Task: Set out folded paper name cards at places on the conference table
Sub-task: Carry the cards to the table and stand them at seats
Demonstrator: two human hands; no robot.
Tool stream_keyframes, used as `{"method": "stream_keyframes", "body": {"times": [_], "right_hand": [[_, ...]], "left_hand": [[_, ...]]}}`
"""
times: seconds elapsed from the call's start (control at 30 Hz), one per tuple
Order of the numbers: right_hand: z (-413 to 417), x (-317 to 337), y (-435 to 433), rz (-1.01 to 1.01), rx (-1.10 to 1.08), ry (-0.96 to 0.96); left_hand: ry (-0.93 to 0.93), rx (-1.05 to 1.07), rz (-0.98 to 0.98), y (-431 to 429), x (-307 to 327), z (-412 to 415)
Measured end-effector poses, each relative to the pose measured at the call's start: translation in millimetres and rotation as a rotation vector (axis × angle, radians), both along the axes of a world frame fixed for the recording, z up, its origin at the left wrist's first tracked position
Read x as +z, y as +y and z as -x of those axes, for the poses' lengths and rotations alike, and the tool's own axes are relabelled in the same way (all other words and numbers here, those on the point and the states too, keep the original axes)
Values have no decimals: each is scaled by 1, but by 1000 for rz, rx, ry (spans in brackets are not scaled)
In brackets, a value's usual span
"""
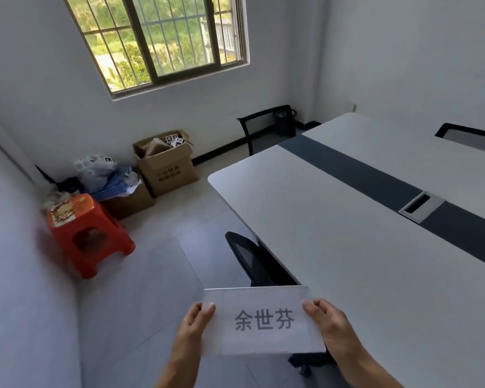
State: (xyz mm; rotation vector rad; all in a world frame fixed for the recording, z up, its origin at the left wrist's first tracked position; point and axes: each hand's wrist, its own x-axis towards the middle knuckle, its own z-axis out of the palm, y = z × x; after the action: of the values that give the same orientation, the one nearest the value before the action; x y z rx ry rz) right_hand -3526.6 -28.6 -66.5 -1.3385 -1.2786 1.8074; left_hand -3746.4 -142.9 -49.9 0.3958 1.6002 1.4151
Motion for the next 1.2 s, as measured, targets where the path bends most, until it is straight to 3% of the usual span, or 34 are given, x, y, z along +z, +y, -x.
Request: {"method": "stream_keyframes", "body": {"times": [0.3,0.6,1.0,1.2], "right_hand": [[121,15,92,-46,-38,-8],[220,29,148,-21,-224,-15],[138,39,184,60,-331,-83],[95,29,238,32,-445,-81]], "left_hand": [[59,-119,-7,107,-9,133],[103,-452,-51,237,10,254],[82,-986,-54,368,15,181],[274,-1128,-60,453,-13,137]]}}
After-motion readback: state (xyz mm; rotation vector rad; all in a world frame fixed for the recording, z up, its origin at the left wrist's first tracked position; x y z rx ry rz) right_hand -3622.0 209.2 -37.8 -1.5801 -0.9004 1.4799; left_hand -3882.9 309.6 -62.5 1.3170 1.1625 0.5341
